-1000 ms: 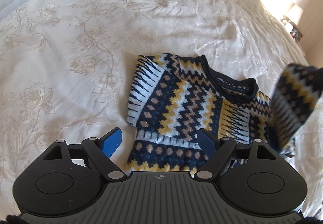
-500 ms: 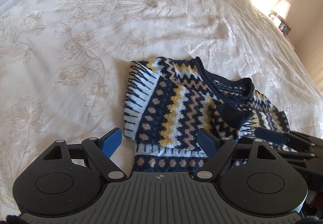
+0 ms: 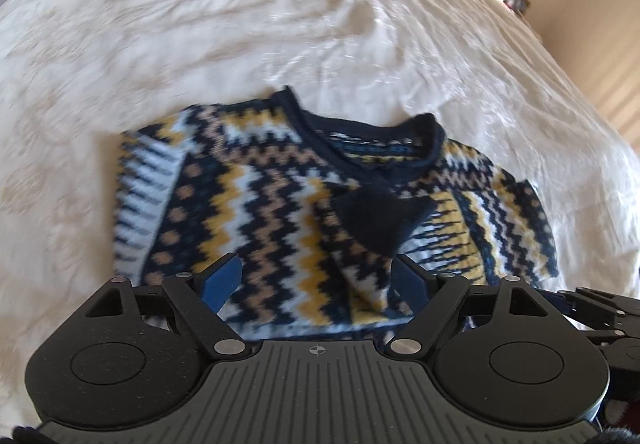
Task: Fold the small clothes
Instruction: 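Fold the held sleeve across the sweater body toward the left gripper, then lay the cuff on the body and release with the right gripper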
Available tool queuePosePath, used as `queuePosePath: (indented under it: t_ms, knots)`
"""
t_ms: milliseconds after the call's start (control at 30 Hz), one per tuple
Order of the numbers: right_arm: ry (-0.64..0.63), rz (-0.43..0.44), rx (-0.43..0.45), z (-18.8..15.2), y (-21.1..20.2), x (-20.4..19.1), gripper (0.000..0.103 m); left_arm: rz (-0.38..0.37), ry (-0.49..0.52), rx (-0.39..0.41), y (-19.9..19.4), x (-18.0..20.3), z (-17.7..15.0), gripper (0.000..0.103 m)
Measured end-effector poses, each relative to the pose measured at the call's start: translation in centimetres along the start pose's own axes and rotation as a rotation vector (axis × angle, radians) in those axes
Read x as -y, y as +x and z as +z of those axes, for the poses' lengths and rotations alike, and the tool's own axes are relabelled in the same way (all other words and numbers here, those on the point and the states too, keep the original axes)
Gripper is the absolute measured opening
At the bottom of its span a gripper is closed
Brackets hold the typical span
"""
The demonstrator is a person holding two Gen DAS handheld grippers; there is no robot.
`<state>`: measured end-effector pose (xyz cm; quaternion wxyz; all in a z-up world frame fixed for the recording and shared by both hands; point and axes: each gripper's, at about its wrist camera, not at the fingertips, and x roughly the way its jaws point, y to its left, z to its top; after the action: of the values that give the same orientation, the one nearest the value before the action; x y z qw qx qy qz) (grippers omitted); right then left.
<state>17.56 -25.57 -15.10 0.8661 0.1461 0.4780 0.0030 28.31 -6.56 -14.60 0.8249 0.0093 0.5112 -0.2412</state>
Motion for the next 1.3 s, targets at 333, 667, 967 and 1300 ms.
queuePosePath:
  t_ms: [333,667,967,1300]
  knots:
    - [0.052,0.004,-0.044,-1.4,-0.2,3.5,0.061,0.112,0.192,-0.016,4.6,5.9,-0.3,0.081]
    - [0.07,0.023,-0.057,-1.2,-0.6,6.1,0.061,0.26,-0.021,0.035,4.4,2.0,1.2,0.065]
    - [0.12,0.015,-0.059,-1.2,-0.6,8.0,0.062,0.012,-0.177,0.067,4.6,0.1,1.1,0.024]
    - [0.159,0.001,-0.055,-1.9,-1.2,8.7,0.062,0.07,-0.183,0.242,0.2,0.4,0.8,0.006]
